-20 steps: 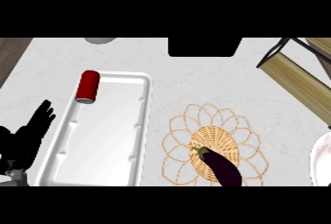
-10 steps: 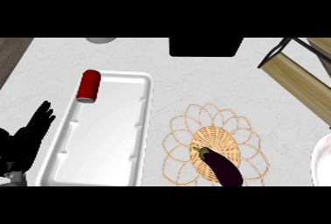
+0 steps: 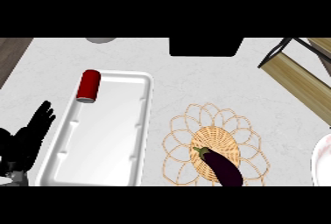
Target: Pick the sweet potato from the placemat and place it in the tiered shelf
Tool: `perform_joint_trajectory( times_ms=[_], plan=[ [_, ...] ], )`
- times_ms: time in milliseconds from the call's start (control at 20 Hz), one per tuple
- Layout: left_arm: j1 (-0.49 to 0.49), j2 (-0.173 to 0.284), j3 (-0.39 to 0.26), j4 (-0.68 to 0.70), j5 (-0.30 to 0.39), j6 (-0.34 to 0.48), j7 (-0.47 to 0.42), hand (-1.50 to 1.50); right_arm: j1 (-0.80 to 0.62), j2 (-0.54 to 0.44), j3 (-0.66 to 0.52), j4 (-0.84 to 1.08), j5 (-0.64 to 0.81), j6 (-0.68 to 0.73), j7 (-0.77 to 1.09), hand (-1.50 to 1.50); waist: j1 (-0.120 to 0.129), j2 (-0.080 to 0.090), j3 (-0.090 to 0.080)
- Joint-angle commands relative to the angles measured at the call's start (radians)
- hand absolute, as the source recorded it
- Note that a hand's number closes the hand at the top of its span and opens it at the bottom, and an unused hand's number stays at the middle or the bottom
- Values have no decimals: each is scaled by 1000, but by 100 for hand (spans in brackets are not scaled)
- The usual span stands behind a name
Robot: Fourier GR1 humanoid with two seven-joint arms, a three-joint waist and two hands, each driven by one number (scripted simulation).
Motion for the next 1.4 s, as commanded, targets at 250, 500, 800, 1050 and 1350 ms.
perform_joint_trajectory(
  times_ms=[250, 500, 800, 1050, 1350],
  plan=[
    [-46, 5, 12, 44, 4, -25, 4, 0, 41, -18, -69, 245, -12, -275, -88, 150, 4, 3, 0],
    [-47, 5, 16, 29, 3, -32, 9, 0, 47, -51, -75, 377, -19, -327, -132, 150, 5, 2, 0],
    [-10, 3, 30, 6, 8, -37, 5, 0, 105, -118, -135, 442, -39, -385, -141, -150, 2, 0, 1],
    [14, -12, 15, -8, -18, -32, -1, 0, 100, -126, -112, 466, -70, -402, -198, -150, -1, -2, 0],
    [-29, 24, 51, 34, 3, -62, -7, 0, 39, -131, -173, 532, -139, -535, -253, -150, 1, 1, 0]
  ],
)
